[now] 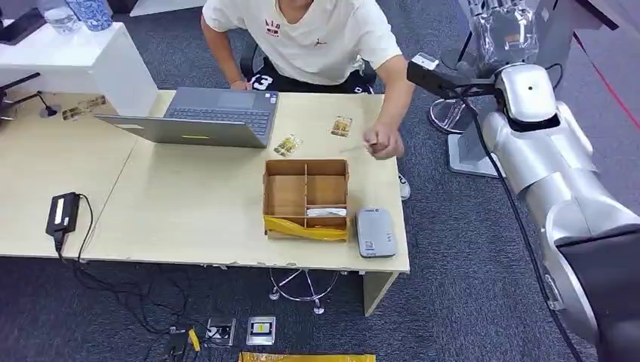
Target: Pass the card to the sensor for recognition and then transmit it.
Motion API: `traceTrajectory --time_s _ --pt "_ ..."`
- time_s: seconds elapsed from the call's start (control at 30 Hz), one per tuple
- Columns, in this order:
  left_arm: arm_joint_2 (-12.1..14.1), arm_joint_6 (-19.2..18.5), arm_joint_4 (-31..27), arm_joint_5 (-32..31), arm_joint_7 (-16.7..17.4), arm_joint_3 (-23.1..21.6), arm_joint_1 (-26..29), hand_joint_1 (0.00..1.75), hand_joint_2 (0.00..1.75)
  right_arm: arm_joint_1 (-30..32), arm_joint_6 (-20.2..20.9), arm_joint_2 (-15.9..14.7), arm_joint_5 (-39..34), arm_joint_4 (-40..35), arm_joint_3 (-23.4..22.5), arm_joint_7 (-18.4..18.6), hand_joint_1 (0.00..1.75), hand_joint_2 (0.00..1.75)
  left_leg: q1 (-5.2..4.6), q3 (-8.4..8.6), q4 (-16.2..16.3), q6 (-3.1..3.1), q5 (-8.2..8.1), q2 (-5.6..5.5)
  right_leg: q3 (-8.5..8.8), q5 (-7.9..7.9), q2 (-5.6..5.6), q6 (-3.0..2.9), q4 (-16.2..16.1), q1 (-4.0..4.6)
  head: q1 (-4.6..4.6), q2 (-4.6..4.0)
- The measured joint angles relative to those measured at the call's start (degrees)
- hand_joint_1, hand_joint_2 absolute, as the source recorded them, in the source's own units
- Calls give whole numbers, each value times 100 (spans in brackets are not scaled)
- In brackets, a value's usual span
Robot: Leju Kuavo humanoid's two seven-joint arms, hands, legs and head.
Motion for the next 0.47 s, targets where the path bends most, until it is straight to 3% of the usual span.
traceTrajectory --time_s 0.33,0.4,0.43,0.47 --pt "-11 -2 0 37 -15 0 -1 0 175 5 -48 -136 -162 0 -31 -159 0 175 0 0 0 0 0 -6 2 0 -6 0 -2 0 2 0" --pt "-22 129 0 124 -87 0 2 0 175 78 -100 -351 -391 0 -122 -312 0 175 0 1 1 1 -1 -5 7 0 -3 0 -7 0 0 2" --pt "-90 302 0 219 -146 13 4 0 175 409 -245 -660 -730 -7 -267 -448 0 175 0 10 3 7 -4 -6 18 0 -7 1 -12 0 0 2" --pt "-105 345 0 352 -297 20 148 0 175 1491 -522 -1264 -1642 -157 -707 -524 0 175 3 20 6 22 -19 -15 36 -2 -19 3 -25 3 0 0"
